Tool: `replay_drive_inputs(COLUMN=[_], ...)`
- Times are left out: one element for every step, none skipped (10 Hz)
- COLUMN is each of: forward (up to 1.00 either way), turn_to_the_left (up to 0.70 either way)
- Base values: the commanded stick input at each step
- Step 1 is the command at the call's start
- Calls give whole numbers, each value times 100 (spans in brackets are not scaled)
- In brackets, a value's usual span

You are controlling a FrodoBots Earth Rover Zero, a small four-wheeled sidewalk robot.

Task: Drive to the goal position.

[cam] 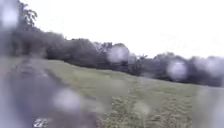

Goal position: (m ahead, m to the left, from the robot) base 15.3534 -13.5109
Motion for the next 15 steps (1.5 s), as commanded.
replay_drive_inputs(forward=[85, 85, 85, 85, 85, 85, 85, 85, 85, 85, 85, 85, 85, 85, 85], turn_to_the_left=[-10, -19, -27, -34, -34, -34, -34, -34, -34, -34, -34, -34, -34, -34, -34])
